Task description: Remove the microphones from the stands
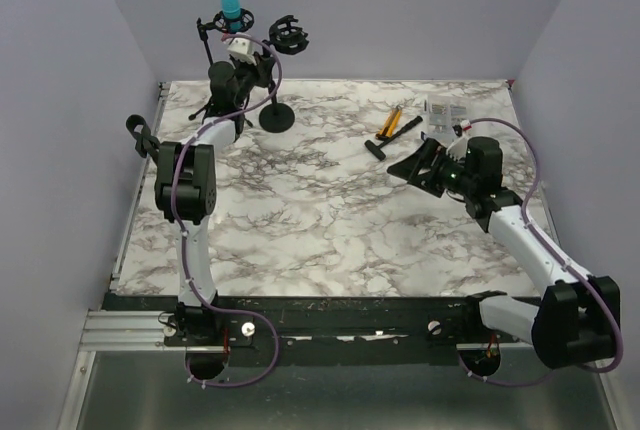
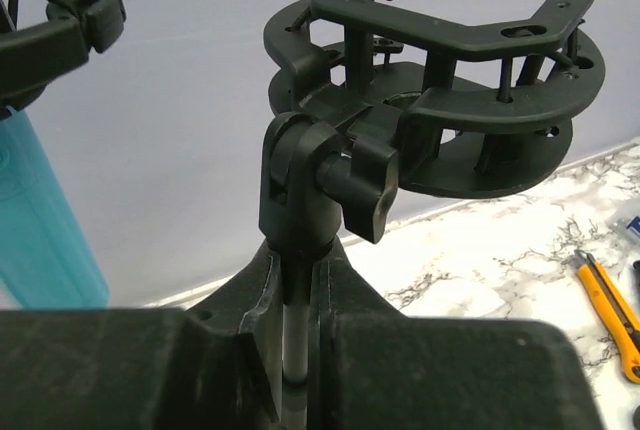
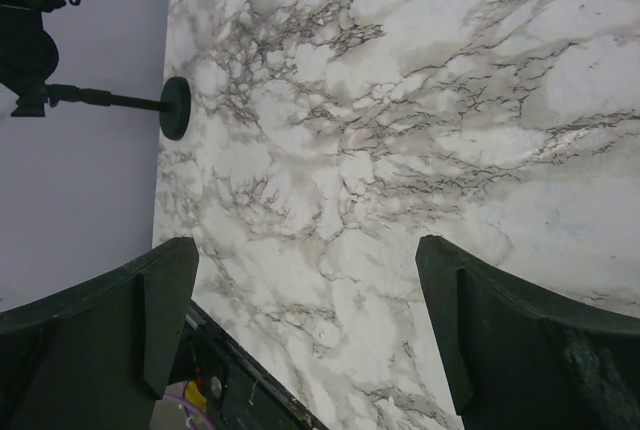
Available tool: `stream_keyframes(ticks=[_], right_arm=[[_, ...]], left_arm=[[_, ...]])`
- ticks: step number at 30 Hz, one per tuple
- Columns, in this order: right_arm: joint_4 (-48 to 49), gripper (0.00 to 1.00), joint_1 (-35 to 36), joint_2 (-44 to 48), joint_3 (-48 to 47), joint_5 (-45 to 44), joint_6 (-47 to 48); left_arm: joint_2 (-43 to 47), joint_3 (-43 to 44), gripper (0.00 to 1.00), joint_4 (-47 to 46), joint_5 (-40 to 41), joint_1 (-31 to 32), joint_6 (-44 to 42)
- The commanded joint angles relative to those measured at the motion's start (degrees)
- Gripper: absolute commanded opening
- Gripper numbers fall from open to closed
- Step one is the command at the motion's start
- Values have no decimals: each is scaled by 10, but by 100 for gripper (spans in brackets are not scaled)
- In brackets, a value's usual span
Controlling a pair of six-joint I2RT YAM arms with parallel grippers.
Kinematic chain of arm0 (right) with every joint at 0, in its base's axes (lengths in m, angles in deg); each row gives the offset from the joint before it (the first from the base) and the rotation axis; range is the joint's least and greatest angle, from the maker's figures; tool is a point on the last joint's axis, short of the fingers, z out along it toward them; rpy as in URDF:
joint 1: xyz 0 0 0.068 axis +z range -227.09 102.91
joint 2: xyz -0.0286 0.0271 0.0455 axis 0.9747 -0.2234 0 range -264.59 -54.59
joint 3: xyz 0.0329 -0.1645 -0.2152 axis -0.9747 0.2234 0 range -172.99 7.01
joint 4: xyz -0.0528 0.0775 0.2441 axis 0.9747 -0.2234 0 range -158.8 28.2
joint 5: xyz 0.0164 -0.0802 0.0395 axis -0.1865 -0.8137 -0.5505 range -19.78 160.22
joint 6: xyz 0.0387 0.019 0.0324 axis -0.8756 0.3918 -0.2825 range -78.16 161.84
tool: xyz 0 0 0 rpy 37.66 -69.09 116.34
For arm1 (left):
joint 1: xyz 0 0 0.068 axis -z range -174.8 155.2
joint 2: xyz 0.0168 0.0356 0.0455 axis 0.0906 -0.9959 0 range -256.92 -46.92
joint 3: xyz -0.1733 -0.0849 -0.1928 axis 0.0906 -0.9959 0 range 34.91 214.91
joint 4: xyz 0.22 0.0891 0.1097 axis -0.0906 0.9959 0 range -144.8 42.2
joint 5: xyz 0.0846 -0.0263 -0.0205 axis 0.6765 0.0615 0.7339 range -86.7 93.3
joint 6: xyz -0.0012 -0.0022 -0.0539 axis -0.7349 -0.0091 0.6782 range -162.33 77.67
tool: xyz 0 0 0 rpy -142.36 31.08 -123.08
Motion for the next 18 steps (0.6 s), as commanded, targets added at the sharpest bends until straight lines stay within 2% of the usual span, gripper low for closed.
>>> stream_keyframes(ticks=[1,7,12,18], right_arm=[[-33,100,5,41,-7,-19,7],[-42,100,4,78,17,-18,7],[-46,100,5,82,36,-7,9],[7,100,13,143,104,9,-32]], left_arm=[[53,-73,0,-36,-4,12,-5],[149,-196,0,-49,35,46,-26],[261,-350,0,-91,76,83,11],[436,-560,0,-118,173,185,28]])
